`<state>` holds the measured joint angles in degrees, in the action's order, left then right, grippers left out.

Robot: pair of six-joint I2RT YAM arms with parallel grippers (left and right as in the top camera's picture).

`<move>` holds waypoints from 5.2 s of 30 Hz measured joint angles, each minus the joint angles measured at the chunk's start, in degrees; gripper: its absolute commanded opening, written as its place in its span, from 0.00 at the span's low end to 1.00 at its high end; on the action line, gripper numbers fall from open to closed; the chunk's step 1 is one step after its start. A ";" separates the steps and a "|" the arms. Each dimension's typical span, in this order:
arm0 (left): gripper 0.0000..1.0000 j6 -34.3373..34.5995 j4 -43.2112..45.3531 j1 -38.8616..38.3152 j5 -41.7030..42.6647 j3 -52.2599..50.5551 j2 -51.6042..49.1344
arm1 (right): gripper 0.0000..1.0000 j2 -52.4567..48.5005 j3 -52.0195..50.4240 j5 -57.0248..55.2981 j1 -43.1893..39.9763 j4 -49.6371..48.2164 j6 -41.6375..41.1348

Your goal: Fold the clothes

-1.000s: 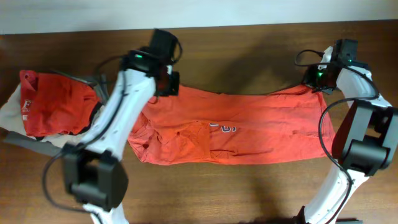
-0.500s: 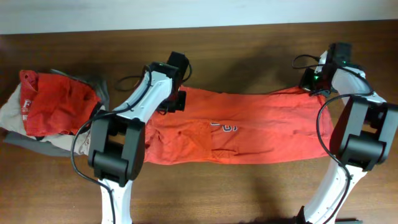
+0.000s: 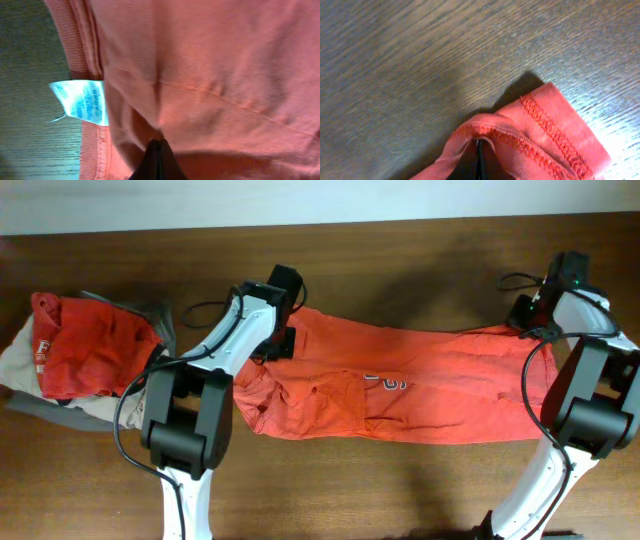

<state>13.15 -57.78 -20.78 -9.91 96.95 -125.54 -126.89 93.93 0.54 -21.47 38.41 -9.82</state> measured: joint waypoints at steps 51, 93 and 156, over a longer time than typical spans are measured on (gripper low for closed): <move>0.01 1.49 0.70 6.14 -0.17 -3.74 -0.37 | 0.39 -4.00 10.75 6.82 -1.05 6.36 28.17; 0.01 1.49 1.29 6.14 -0.17 -3.74 -0.37 | 0.09 -6.34 18.97 7.89 -14.80 13.42 -12.92; 0.83 -25.20 14.08 23.10 43.41 -25.29 16.41 | 0.88 53.18 26.97 35.58 -13.03 58.55 6.84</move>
<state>-12.05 -43.70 2.33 33.50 71.66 -109.12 -73.71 120.90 36.12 -34.50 96.97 -2.98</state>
